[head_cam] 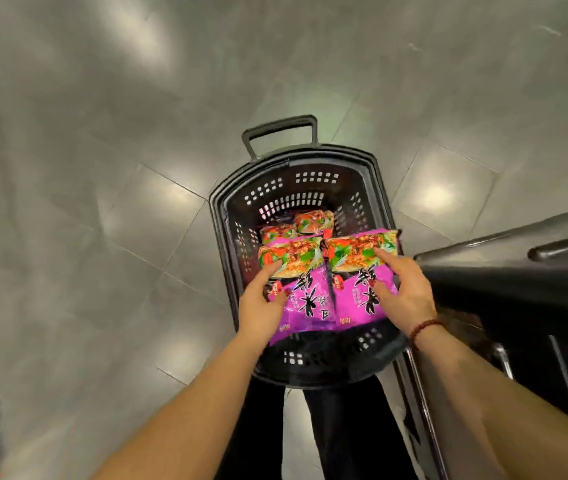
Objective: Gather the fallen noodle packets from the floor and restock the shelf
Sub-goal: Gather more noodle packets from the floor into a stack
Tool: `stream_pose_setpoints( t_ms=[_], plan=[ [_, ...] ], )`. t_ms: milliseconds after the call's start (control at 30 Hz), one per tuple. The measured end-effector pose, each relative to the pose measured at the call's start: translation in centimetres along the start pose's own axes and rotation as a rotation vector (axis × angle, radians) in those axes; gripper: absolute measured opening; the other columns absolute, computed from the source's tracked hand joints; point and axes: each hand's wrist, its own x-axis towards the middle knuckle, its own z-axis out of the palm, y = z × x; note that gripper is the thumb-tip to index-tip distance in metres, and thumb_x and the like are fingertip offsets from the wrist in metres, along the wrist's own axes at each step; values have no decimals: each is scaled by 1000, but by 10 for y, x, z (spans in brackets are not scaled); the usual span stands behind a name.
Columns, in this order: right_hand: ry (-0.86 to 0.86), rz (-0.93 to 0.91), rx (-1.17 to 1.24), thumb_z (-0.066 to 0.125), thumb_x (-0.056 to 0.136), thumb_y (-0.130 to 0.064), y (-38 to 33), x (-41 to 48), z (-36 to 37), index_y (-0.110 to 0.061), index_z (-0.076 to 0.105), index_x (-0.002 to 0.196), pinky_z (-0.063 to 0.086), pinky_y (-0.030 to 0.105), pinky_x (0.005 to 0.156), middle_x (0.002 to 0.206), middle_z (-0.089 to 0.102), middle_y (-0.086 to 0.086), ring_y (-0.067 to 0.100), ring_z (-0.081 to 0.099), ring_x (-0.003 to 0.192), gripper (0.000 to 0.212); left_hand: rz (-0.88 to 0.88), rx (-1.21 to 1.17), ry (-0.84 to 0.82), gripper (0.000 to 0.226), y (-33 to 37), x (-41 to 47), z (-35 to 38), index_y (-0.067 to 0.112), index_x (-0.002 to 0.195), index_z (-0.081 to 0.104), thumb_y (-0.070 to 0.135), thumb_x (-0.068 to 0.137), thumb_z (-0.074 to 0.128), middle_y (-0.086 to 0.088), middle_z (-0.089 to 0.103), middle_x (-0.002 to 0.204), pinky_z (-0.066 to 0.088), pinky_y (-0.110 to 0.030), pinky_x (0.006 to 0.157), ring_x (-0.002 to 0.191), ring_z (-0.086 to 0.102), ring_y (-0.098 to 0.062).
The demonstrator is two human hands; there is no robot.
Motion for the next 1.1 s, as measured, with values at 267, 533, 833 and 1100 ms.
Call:
stream_pose_setpoints(
  t_ms=[267, 533, 833, 1100],
  plan=[
    [-116, -45, -146, 62, 85, 4, 108, 79, 98, -25, 54, 134, 39, 26, 103, 120, 53, -1, 16, 53, 112, 58, -171, -68, 170, 63, -125, 79, 80, 44, 130, 55, -5, 90, 60, 12, 50, 142, 56, -32, 66, 87, 67, -31],
    [-152, -2, -144, 57, 87, 5, 178, 133, 169, -25, 55, 135, 31, 19, 105, 134, 50, 4, 19, 48, 124, 56, -245, -45, 205, 63, -202, 150, 118, 39, 133, 55, -8, 93, 52, 7, 47, 146, 39, -13, 44, 56, 53, -6],
    [-158, -2, -50, 54, 87, 9, 221, 163, 217, -22, 54, 135, 38, 15, 98, 134, 51, 6, 5, 52, 101, 57, -173, 49, 251, 61, -260, 195, 114, 41, 127, 59, -8, 91, 53, 13, 53, 136, 51, -33, 69, 90, 62, -36],
    [-385, 155, -153, 64, 89, -8, 242, 160, 222, -34, 31, 147, 40, 42, 108, 151, 28, 7, 23, 40, 134, 72, -214, 191, 107, 76, -275, 199, 118, 49, 144, 34, 3, 90, 61, -2, 25, 153, 40, -27, 107, 126, 46, -15]
  ],
)
